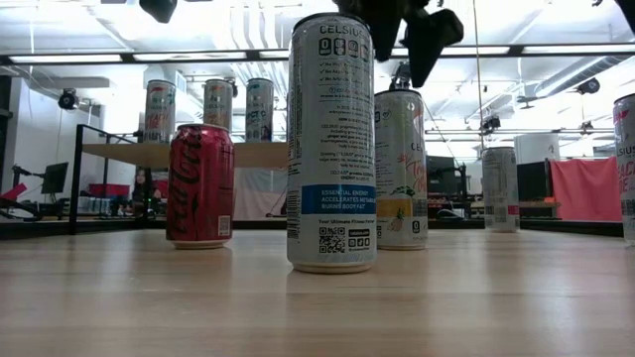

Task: Place canned beverage on shelf
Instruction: Put the bottom white yellow soda can on the shelf aligned with the other white yellow soda can

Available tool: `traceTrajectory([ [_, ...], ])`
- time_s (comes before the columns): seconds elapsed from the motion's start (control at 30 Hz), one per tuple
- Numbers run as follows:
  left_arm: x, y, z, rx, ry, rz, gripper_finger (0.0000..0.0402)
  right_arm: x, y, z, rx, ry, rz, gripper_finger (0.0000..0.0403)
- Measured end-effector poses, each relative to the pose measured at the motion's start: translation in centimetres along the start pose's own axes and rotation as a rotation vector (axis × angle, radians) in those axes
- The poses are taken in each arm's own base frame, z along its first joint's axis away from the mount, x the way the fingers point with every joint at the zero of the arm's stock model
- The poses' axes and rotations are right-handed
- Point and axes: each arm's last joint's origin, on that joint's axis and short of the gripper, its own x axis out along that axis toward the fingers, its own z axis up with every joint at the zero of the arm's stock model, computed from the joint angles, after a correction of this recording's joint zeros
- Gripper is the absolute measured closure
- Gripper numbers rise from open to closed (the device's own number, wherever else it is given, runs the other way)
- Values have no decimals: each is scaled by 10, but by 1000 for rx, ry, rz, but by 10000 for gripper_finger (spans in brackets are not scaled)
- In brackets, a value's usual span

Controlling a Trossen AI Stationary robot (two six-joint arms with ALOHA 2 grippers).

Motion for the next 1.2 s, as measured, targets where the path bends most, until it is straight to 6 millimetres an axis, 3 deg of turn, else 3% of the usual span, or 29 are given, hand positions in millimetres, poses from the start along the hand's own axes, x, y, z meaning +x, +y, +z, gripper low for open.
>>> traceTrajectory([
  [0.57, 0, 0, 0, 31, 5, 1, 402, 14, -3, 9, 0, -8, -55, 49],
  [0.87, 0, 0, -1, 34, 6, 17, 402, 53, -6, 9, -11, 9, -73, 51],
  [1.07, 3, 0, -3, 37, 20, 16, 402, 68, -7, 10, -14, -4, -60, 79],
  [1.2, 7, -1, -6, 38, 40, 16, 402, 66, -7, 11, -15, -29, -79, 138],
])
